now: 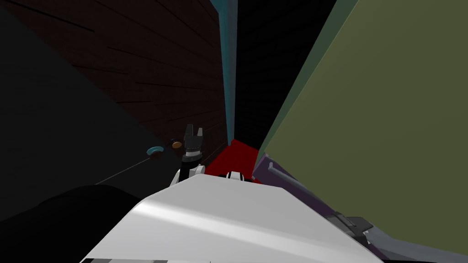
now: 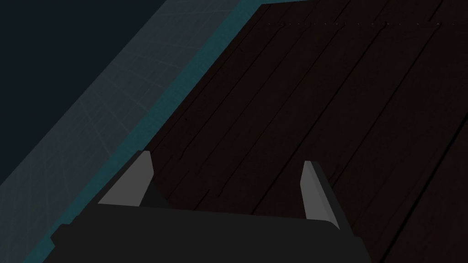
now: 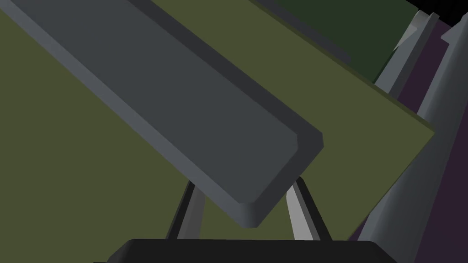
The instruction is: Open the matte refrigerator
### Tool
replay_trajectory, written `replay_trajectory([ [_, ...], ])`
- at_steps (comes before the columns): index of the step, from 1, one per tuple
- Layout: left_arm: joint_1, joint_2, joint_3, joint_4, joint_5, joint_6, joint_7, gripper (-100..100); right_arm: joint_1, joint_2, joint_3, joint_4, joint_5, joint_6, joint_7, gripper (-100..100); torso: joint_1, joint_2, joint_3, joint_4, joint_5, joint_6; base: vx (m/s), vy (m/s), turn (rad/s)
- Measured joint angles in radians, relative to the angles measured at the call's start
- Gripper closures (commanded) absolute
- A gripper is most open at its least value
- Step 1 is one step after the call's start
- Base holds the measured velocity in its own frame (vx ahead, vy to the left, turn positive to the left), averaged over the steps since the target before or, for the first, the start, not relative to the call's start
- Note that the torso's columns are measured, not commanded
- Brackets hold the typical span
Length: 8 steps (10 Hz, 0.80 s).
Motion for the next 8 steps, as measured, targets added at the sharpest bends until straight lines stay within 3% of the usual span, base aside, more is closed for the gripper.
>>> replay_trajectory([
  [2, 0.001, 0.000, 0.000, 0.000, 0.000, 0.000, 0.000, 0, 0.002, 0.008, -0.019, 0.002, -0.022, -0.020, 0.009, 100, 0.011, -0.003, 0.000, -0.003, -0.003, 0.005, 0.159, 0.208, -0.214],
  [3, 0.000, 0.000, 0.000, 0.000, 0.000, 0.000, 0.000, 0, 0.002, 0.012, -0.030, 0.010, -0.035, -0.033, 0.014, 100, 0.012, -0.001, 0.001, -0.002, -0.002, 0.003, 0.122, 0.220, -0.137],
  [5, 0.000, 0.000, 0.000, 0.000, 0.000, 0.000, 0.000, 0, 0.029, 0.034, -0.045, -0.017, -0.064, -0.040, 0.037, 100, 0.009, 0.002, 0.001, 0.000, 0.003, 0.000, 0.089, 0.195, -0.121],
  [8, 0.000, 0.000, 0.000, 0.000, 0.000, 0.000, 0.000, 0, 0.035, 0.044, -0.072, -0.006, -0.097, -0.069, 0.046, 100, 0.010, 0.004, 0.001, 0.000, 0.003, 0.006, 0.103, 0.191, -0.121],
])
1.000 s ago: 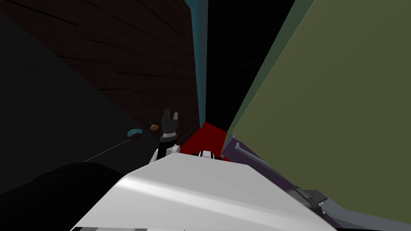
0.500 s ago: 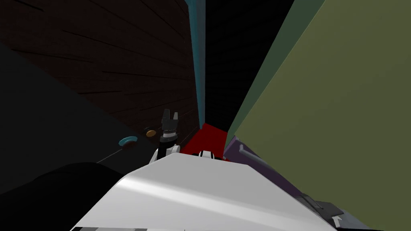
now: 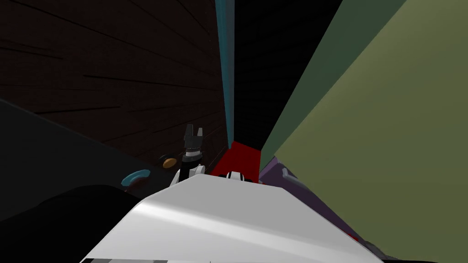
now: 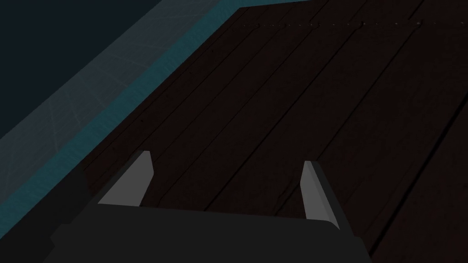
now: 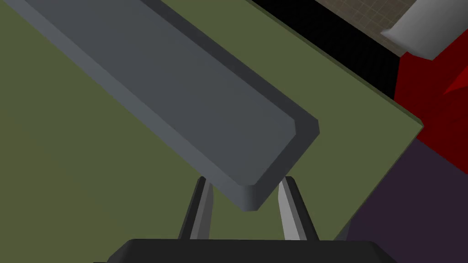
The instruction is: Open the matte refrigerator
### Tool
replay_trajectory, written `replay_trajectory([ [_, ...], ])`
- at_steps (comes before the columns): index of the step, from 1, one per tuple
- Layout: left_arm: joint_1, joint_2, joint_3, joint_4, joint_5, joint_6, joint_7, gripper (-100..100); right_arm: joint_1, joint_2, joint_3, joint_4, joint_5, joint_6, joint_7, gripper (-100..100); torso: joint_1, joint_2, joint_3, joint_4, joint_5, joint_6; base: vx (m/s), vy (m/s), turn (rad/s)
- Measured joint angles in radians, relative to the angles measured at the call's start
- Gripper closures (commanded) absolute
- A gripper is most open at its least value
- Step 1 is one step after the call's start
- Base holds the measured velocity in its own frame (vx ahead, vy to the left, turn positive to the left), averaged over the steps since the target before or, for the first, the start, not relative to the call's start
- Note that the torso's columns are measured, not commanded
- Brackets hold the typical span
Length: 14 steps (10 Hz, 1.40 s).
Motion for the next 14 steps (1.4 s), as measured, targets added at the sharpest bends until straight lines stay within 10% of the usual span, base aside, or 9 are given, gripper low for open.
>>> replay_trajectory([
  [9, 0.000, 0.000, 0.000, 0.000, 0.000, 0.000, 0.000, 0, 0.026, 0.013, -0.056, 0.023, -0.140, -0.096, 0.050, 100, -0.002, -0.003, -0.002, -0.001, -0.001, -0.003, 0.160, 0.179, -0.144],
  [10, 0.000, 0.000, 0.000, 0.000, 0.000, 0.000, 0.000, 0, 0.024, 0.004, -0.067, 0.038, -0.160, -0.108, 0.048, -100, -0.001, -0.003, -0.002, -0.001, -0.001, -0.002, 0.098, 0.111, -0.030],
  [14, 0.000, 0.000, 0.000, 0.000, 0.000, 0.000, 0.000, 0, 0.083, -0.009, -0.082, -0.052, -0.211, -0.048, 0.083, -100, -0.007, -0.006, -0.004, -0.002, -0.002, -0.006, 0.018, 0.015, 0.004],
])
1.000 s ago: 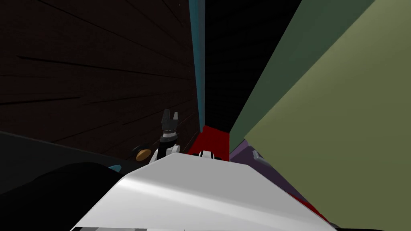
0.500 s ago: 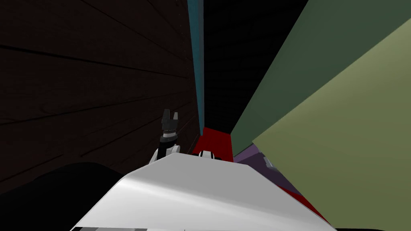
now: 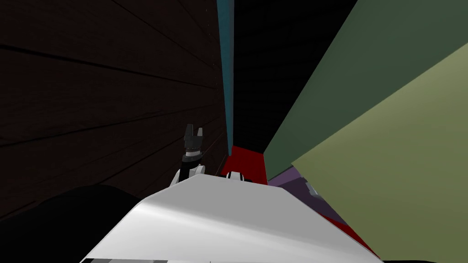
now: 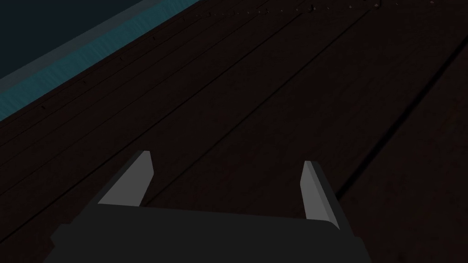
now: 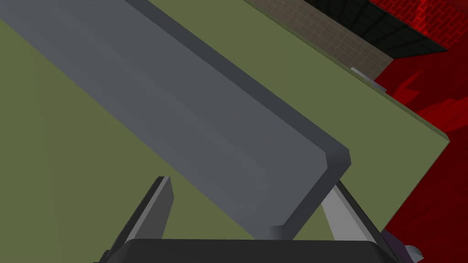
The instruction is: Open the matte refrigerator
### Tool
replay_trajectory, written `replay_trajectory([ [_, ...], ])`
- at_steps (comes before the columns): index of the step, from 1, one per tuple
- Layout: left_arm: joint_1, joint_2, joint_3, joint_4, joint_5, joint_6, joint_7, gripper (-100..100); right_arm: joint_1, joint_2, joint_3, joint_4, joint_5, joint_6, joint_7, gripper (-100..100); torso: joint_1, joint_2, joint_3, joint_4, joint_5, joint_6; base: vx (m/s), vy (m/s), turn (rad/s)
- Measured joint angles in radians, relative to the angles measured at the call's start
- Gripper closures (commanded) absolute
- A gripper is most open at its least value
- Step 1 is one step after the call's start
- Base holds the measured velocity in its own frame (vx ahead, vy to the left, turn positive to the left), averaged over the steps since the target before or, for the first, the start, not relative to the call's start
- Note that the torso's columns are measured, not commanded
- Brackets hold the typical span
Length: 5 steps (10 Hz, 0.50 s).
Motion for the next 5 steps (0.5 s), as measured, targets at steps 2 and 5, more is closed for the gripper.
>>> replay_trajectory([
  [2, 0.000, 0.000, 0.000, 0.000, 0.000, 0.000, 0.000, 0, 0.026, -0.014, -0.013, -0.033, -0.023, 0.026, 0.008, -100, 0.007, -0.003, -0.001, 0.000, 0.000, 0.000, 0.031, 0.019, -0.006],
  [5, 0.000, 0.000, 0.000, 0.000, 0.000, 0.000, 0.000, 0, 0.071, -0.026, -0.025, -0.094, -0.063, 0.072, 0.028, -100, 0.015, -0.003, -0.005, -0.002, 0.008, -0.001, 0.027, 0.024, -0.007],
])
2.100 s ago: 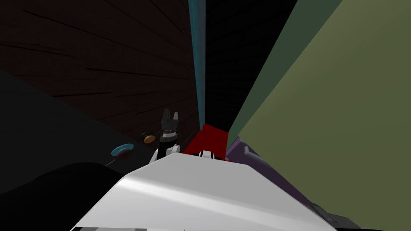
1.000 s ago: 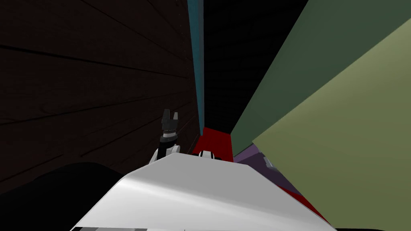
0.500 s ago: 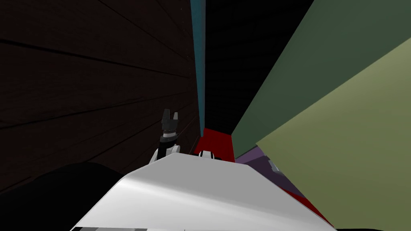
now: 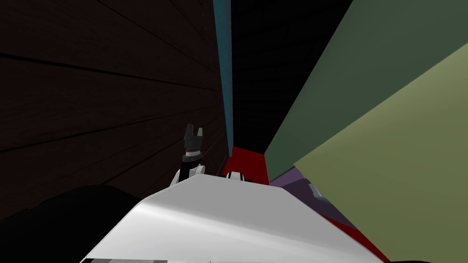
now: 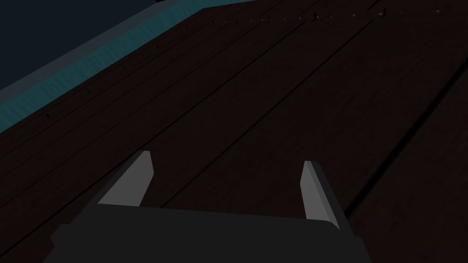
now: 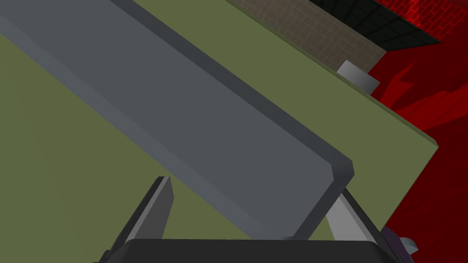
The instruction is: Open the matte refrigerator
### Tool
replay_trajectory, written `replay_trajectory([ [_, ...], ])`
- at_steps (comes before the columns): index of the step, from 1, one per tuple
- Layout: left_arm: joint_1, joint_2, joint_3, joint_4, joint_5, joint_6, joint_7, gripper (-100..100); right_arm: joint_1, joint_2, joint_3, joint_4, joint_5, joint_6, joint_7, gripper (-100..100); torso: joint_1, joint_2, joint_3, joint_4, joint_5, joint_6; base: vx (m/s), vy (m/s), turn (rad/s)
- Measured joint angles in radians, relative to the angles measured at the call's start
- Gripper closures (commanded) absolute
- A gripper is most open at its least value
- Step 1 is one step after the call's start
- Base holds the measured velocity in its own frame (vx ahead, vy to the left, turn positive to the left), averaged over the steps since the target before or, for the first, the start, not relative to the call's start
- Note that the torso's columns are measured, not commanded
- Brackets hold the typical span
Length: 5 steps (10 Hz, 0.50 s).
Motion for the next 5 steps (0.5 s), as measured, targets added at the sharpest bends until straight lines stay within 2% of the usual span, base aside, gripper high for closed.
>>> replay_trajectory([
  [1, 0.000, 0.000, 0.000, 0.000, 0.000, 0.000, 0.000, 0, 0.000, 0.001, 0.001, 0.001, -0.003, 0.005, 0.001, 0, -0.001, -0.001, 0.001, 0.000, -0.002, -0.001, 0.000, 0.000, 0.000],
  [5, 0.000, 0.000, 0.000, 0.000, 0.000, 0.000, 0.000, 0, -0.002, 0.009, 0.009, 0.010, -0.010, 0.012, 0.000, 0, -0.009, 0.000, 0.004, 0.001, -0.008, -0.001, 0.000, 0.000, 0.000],
])
